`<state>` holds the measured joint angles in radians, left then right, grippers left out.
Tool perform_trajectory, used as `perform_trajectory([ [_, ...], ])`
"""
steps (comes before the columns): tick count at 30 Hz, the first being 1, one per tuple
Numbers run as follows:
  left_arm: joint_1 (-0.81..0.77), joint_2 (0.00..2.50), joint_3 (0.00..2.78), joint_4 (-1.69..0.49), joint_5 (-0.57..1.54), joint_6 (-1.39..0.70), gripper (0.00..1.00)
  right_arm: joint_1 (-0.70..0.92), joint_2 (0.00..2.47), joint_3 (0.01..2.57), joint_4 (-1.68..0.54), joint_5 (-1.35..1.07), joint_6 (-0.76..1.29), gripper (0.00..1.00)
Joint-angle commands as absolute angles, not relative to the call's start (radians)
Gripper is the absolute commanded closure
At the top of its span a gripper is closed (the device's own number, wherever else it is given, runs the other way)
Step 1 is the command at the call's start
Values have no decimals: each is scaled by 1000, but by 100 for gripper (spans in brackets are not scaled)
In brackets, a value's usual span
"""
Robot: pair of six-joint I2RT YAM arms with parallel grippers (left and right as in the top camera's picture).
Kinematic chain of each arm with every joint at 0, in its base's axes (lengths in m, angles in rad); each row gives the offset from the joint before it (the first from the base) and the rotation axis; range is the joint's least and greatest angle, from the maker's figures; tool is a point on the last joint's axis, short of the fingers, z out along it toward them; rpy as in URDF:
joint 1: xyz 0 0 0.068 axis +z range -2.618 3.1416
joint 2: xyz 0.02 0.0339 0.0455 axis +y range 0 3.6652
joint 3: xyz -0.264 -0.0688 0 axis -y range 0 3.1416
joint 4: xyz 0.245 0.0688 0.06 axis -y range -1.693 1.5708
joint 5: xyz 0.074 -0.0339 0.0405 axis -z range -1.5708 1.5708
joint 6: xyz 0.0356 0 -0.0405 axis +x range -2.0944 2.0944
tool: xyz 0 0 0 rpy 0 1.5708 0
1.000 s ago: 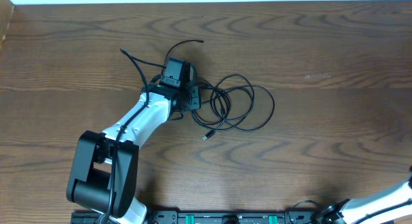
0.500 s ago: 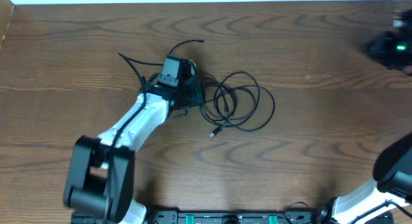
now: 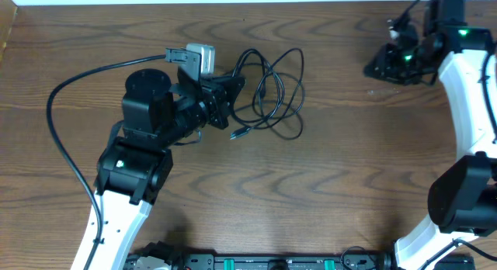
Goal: Untangle cables
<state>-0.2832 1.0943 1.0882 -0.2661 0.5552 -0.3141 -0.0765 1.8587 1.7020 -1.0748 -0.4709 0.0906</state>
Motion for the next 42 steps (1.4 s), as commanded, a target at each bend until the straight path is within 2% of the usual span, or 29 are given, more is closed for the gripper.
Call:
perform_trajectory([
  [1, -280, 1095, 1100, -287, 550, -285, 92, -18, 1870, 1665, -1105, -491, 96, 78],
  [4, -280, 1103, 1100, -300, 550, -285, 92, 14, 1870, 1636, -1144, -549, 96, 81],
  [7, -280, 1112, 1100, -302, 550, -289, 92, 38, 1870, 1605, -1175, -714, 62, 85],
  [11, -280, 1121, 1100, -302, 550, -294, 92, 79, 1870, 1569, -1207, -1031, -149, 77],
  [14, -280, 1124, 1100, -302, 550, -327, 92, 108, 1870, 1544, -1205, -1157, -211, 74],
  [18, -281, 1124, 1100, -305, 550, -327, 92, 149, 1870, 1536, -1192, -1245, -272, 70],
  [24, -281, 1124, 1099, -307, 551, -379, 92, 233, 1870, 1536, -1089, -1294, -255, 57],
  [30, -281, 1124, 1099, -318, 569, -379, 92, 303, 1870, 1536, -965, -1293, -158, 54],
  [32, -281, 1124, 1099, -323, 570, -379, 92, 315, 1870, 1536, -925, -1293, -114, 60],
  [34, -281, 1124, 1099, -340, 569, -379, 92, 319, 1870, 1536, -888, -1292, -66, 88],
  [35, -281, 1124, 1099, -344, 569, -379, 92, 319, 1870, 1536, -883, -1287, -64, 97],
  [42, -281, 1124, 1099, -358, 553, -355, 92, 303, 1870, 1536, -918, -969, -11, 99],
])
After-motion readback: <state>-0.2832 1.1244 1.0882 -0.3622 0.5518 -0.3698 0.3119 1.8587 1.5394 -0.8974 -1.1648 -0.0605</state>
